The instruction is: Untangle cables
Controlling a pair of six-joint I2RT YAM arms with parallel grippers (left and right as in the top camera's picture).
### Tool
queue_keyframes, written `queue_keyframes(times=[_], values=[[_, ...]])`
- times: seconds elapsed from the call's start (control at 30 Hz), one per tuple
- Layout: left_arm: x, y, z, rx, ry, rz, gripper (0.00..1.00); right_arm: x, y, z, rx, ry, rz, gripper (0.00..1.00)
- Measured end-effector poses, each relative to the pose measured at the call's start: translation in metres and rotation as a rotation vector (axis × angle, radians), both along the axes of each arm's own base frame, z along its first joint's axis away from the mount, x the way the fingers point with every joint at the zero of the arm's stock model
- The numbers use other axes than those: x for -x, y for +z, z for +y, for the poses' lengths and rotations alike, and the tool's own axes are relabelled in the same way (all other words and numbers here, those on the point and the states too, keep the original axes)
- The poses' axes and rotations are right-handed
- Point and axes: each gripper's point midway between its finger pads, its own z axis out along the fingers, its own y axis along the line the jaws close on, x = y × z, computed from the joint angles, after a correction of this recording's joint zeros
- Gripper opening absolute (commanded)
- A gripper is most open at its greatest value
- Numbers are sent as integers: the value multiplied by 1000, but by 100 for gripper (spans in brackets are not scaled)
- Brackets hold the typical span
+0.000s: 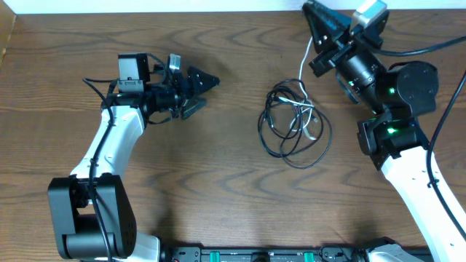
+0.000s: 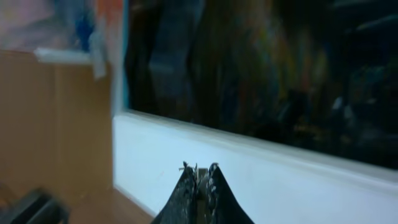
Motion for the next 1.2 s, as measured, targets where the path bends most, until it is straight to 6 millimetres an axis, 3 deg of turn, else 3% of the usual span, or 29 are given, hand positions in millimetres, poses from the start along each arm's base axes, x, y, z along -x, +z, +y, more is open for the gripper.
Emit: queue_keyframes(times=[0.13,0.27,0.3,0.47,0.6,0.63,0.77,1.0,1.03,1.2], values=[[-7,-18,16,-117,80,19,91,-14,10,-26,-104,-146,11,1],[-14,-27,28,-195,136,20,93,-25,0,-39,-217,-190,129,1],[-15,-28,30,-210,146,19,98,-28,-7,-38,-227,-183,176,1],[-19,-35,40,-269,187,20,98,-33,-64,-20,-188,-99,451,1],[-20,-35,42,-279,194,19,100,-30,-92,-12,-153,-64,577,1],[-22,-31,38,-258,176,-7,96,-29,-99,-11,-146,-58,606,1],[-22,-1,10,-165,-18,-226,95,-27,-112,-9,-136,-50,665,1],[20,30,-62,-17,-400,-516,95,-21,-102,0,-219,49,701,1],[25,34,-71,1,-432,-536,99,-21,-100,-1,-234,61,710,1],[42,47,-112,96,-487,-480,98,-19,-94,-1,-270,101,718,1]])
